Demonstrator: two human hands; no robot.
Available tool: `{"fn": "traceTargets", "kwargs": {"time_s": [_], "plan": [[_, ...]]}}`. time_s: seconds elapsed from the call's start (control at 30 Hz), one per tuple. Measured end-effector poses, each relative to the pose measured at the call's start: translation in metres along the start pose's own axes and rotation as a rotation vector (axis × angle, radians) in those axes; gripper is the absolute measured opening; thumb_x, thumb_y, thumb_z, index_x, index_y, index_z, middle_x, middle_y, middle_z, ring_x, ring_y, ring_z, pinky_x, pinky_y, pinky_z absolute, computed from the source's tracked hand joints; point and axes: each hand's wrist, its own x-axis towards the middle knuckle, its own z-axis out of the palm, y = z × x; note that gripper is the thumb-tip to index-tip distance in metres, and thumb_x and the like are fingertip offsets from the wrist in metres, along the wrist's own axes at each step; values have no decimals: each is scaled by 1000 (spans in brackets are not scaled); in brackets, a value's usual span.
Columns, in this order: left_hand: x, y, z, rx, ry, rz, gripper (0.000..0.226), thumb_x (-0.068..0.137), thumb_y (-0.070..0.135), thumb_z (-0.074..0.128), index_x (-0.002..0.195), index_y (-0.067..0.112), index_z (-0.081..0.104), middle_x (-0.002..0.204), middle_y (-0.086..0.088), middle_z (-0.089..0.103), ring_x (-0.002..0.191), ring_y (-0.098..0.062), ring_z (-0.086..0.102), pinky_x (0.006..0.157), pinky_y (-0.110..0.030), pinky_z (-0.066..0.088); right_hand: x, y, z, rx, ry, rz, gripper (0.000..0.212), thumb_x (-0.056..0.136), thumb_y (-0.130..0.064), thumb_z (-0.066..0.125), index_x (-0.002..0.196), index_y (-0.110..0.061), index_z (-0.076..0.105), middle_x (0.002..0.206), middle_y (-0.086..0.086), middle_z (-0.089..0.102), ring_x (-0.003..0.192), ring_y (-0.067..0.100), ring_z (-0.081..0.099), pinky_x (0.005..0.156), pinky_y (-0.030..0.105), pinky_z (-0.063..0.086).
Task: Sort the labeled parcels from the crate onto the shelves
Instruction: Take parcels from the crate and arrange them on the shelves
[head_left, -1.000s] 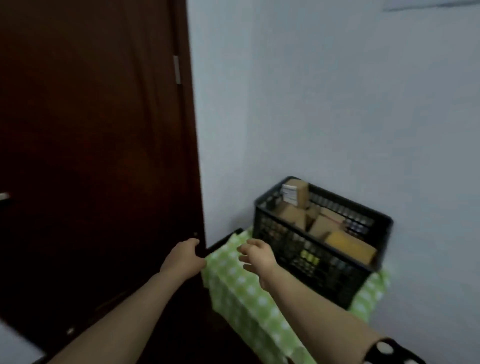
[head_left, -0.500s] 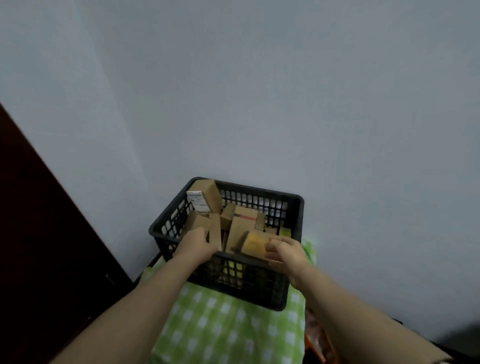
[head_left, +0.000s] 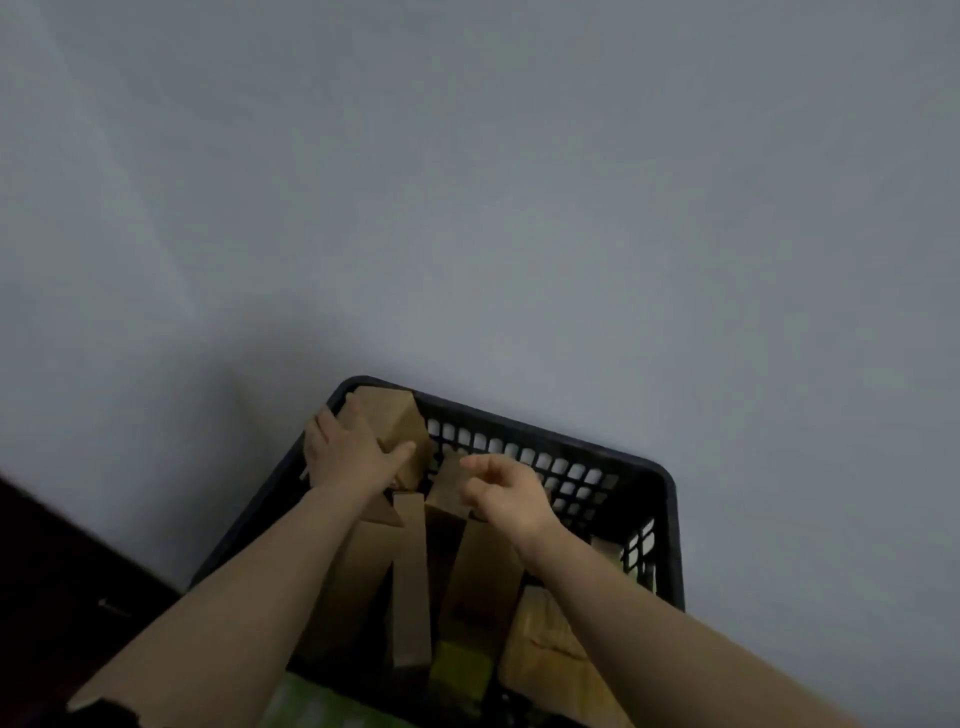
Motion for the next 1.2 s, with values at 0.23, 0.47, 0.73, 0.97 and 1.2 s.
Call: {"fn": "traceTargets", "kwargs": {"time_s": [0.23,0.47,0.73,0.97,1.2], "plan": [[55,1,36,211,-72,25,101,82,78,30,152,16,-9,151,-24,-27,140,-39,-24,114,-51,-11,48,14,-4,-114,8,9,28,94,-8,53,120,-16,59,109,-5,57,112,14,55,96,25,46],[32,27,63,96,-18,21,81,82,51,61,148,27,20,150,-25,11,136,-41,16,111,-48,24,53,24,-17,-107,19,56,25,93,-8,54,115,-14,62,106,-4,59,107,12,55,93,22,44],[-20,24,-15,-184,202,-77,103,71,56,69,151,27,10,147,-15,24,133,-33,25,100,-48,36,19,23,-49,-9,-5,18,24,94,-6,54,116,-10,62,116,3,61,99,12,58,59,8,46],[-149,32,-97,-1139,40,-364,40,82,49,60,96,12,62,96,-15,67,84,-28,62,78,-35,51,-50,-11,-71,-81,-185,-197,83,79,-17,76,147,-17,28,141,7,38,127,20,41,87,20,48],[-289,13,-128,-1170,-54,-499,44,82,56,53,81,13,48,75,-9,56,76,-24,58,61,-32,51,-126,-23,-72,23,-571,-263,128,60,-14,89,152,-28,1,151,0,28,139,26,30,109,40,34]]}}
